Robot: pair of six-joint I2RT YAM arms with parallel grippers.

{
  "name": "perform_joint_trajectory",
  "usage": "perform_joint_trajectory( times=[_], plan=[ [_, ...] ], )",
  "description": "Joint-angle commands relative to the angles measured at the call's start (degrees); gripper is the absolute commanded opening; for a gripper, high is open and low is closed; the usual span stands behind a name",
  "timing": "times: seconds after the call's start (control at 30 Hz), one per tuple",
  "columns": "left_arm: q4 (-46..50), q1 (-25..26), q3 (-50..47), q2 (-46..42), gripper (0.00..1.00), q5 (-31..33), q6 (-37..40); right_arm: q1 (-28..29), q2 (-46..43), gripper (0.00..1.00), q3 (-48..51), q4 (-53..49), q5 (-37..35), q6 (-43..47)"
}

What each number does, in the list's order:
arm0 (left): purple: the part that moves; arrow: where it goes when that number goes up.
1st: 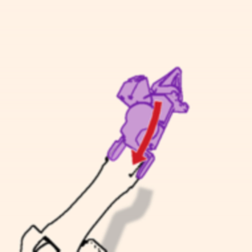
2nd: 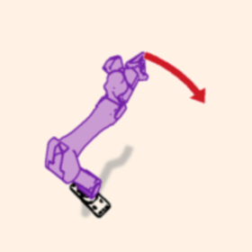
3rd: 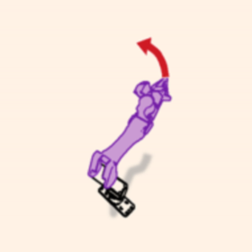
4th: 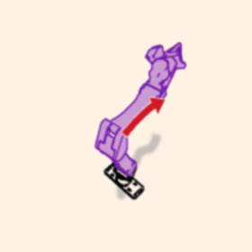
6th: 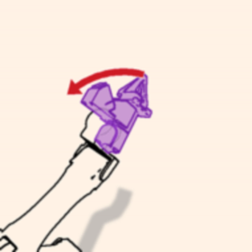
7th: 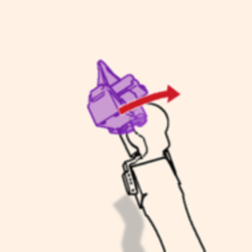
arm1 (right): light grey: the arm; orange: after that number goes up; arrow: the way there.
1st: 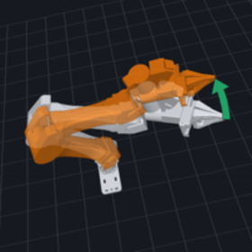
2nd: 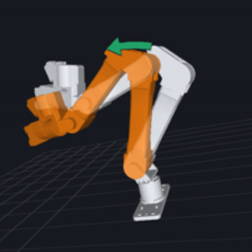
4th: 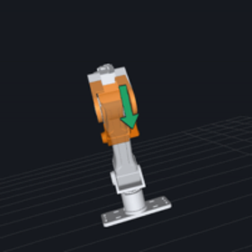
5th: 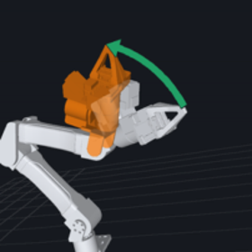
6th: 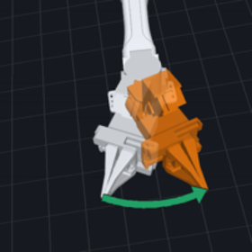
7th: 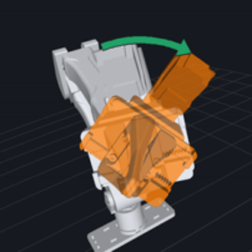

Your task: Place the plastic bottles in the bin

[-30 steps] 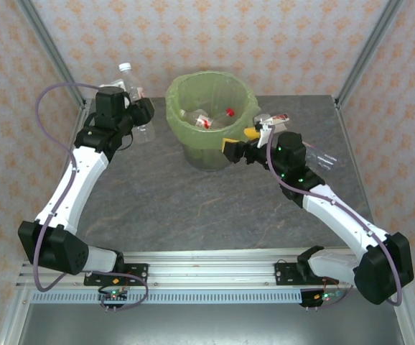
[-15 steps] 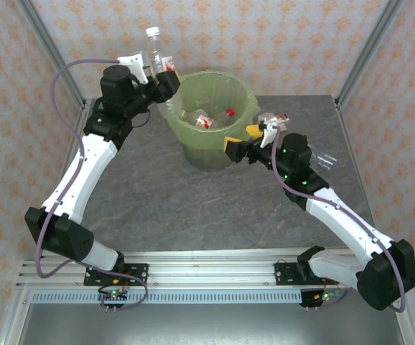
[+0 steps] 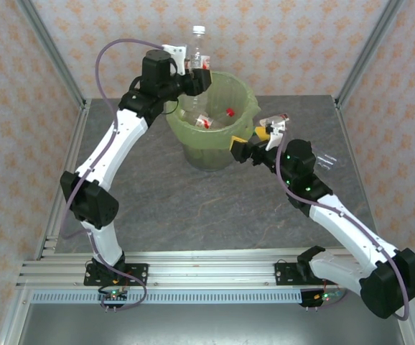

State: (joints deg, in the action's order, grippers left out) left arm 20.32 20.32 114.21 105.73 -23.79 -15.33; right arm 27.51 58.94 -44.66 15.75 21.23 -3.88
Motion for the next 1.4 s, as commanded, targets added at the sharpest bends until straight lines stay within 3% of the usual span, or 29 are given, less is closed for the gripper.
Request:
perform_joint_trajectory(
  times=[0.0, 0.27, 0.43, 0.5, 0.63, 1.0, 1.37],
  plan=[
    [6.76, 1.19, 5.43, 2.28, 0.59, -0.39, 4.26, 0.22, -2.02, 0.99, 0.11, -0.69, -4.26, -0.23],
    [8.28, 5.04, 8.84, 8.02, 0.61, 5.95, -1.50, 0.18, -1.88, 0.99, 0.10, -0.72, -4.84, -1.22],
    [12.02, 6.18, 12.74, 12.19, 0.65, 10.13, -11.39, 0.22, -2.33, 0.99, 0.36, -1.11, -5.10, -1.33],
    [14.14, 6.56, 14.79, 13.47, 0.70, 12.36, -14.31, 0.26, -2.59, 0.99, 0.55, -1.11, -5.32, -1.39],
    [16.57, 6.60, 18.89, 15.04, 0.82, 9.92, -16.71, 0.18, -2.69, 0.99, 0.66, -1.25, -5.33, -1.53],
    [14.98, 6.51, 17.23, 10.74, 0.89, 1.70, -16.01, 0.22, -2.42, 0.99, 1.07, -0.72, -8.01, -1.69],
    [6.60, 6.49, 1.82, -2.88, 1.00, 5.78, -11.23, 0.11, -1.26, 0.99, 0.68, -3.08, -20.38, -4.23]
  ],
)
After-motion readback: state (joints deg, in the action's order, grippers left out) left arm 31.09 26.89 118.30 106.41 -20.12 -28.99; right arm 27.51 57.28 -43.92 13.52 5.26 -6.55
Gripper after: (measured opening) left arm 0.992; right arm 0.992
